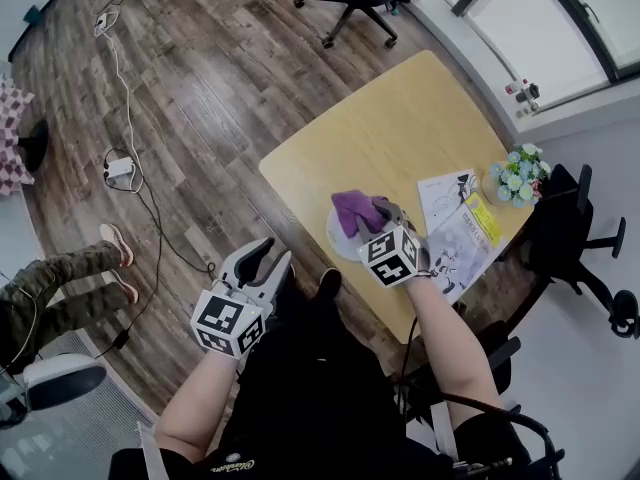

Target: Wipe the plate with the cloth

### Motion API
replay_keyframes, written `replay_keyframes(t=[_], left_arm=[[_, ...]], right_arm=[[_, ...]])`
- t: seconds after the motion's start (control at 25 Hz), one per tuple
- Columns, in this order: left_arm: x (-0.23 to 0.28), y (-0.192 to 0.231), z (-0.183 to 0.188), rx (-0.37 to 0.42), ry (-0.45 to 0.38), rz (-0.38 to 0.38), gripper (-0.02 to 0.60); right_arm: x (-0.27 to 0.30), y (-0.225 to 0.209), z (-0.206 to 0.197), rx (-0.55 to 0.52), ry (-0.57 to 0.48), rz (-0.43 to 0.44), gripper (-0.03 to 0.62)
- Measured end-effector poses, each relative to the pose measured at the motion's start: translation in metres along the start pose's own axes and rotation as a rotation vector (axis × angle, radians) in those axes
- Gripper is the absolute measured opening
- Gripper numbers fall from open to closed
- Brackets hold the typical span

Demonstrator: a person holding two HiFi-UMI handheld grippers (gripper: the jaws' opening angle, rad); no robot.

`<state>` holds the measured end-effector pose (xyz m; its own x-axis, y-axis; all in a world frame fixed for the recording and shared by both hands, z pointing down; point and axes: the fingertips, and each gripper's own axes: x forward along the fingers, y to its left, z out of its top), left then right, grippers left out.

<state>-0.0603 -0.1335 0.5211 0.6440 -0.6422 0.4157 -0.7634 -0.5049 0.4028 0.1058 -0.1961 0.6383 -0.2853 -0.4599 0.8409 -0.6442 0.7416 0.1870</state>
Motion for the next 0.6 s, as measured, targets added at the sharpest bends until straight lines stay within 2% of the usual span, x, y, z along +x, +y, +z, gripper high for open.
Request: replay_keyframes(t=[0.2, 0.28, 0.36, 0.6], left_arm=[[-0.004, 0.005, 0.003, -0.008, -0.007, 0.009, 0.129], [-0.004, 0.007, 0.003, -0.009, -0.008, 0.009, 0.129], [-0.005, 0.008, 0.002, -0.006, -0.009, 0.008, 0.129], [-0.004, 0.006, 0.001, -0.001, -0.005, 0.002, 0.129]], right_arm=[[-0.009, 0.069, -0.004, -0.091, -0.006, 0.123, 0.101], [-0.01, 0.079, -0.008, -0.123, -0.001, 0.136, 0.101], [-0.006, 0.069, -0.009, -0.119, 0.006, 0.114, 0.101], [0.002, -0.009, -0.018, -0.028, 0.051, -0.026, 0.101]])
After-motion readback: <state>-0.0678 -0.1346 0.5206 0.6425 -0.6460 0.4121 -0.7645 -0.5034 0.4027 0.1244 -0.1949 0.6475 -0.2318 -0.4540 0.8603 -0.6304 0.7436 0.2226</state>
